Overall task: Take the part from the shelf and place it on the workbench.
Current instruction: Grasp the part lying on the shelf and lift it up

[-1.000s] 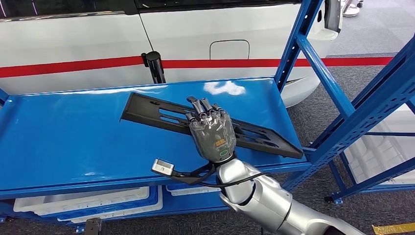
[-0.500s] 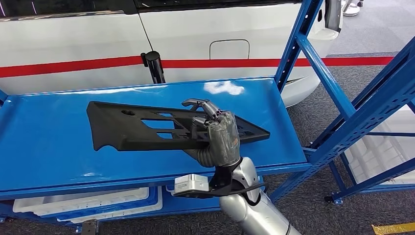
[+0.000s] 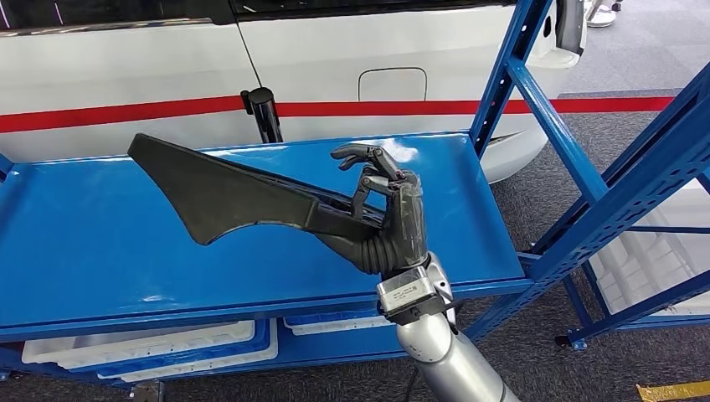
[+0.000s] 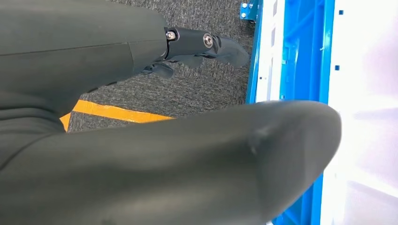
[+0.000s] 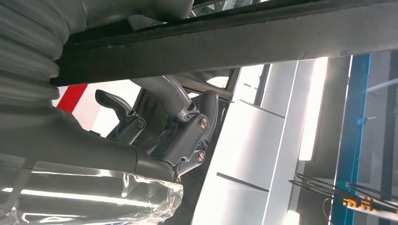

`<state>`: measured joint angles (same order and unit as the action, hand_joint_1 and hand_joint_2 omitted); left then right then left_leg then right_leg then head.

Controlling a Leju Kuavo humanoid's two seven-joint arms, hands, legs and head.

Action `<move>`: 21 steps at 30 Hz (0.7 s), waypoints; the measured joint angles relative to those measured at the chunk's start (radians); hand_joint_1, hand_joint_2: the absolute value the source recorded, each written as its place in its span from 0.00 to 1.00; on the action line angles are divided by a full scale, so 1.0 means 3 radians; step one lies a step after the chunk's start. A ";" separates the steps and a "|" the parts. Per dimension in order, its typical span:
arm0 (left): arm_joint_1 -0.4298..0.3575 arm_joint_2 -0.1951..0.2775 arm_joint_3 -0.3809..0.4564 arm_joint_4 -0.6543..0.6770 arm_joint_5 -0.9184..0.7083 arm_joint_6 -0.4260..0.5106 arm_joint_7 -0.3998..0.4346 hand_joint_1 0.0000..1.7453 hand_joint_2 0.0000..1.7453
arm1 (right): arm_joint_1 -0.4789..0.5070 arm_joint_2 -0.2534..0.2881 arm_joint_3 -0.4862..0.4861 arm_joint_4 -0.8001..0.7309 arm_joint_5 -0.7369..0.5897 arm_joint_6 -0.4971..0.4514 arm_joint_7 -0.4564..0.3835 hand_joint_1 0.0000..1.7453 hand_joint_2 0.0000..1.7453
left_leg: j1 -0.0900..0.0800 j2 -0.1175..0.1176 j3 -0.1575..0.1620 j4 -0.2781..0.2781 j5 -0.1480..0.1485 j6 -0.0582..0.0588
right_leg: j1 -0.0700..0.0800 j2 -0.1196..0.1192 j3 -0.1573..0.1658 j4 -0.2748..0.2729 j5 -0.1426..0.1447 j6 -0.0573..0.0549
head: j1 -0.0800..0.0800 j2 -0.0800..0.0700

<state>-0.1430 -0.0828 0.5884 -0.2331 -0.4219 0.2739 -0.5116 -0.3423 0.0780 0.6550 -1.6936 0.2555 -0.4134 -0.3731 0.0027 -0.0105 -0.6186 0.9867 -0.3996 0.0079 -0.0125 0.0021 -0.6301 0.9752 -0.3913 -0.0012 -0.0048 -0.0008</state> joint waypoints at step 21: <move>0.0002 -0.0004 0.0025 0.0000 -0.0051 -0.0064 -0.0058 0.00 1.00 | -0.0083 0.0056 -0.0092 0.0007 -0.0645 0.0433 -0.0139 1.00 1.00 | 0.0000 0.0000 0.0000 0.0000 0.0000 0.0000 | 0.0000 0.0000 0.0000 0.0000 0.0000 0.0000 | 0.0000 0.0000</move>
<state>-0.1423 -0.0839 0.5960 -0.2331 -0.4371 0.2546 -0.5289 -0.3671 0.0947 0.6275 -1.6916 0.0620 -0.2836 -0.4147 0.0026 -0.0105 -0.6186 0.9867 -0.3996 0.0079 -0.0125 0.0021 -0.6301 0.9752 -0.3913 -0.0012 -0.0048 -0.0008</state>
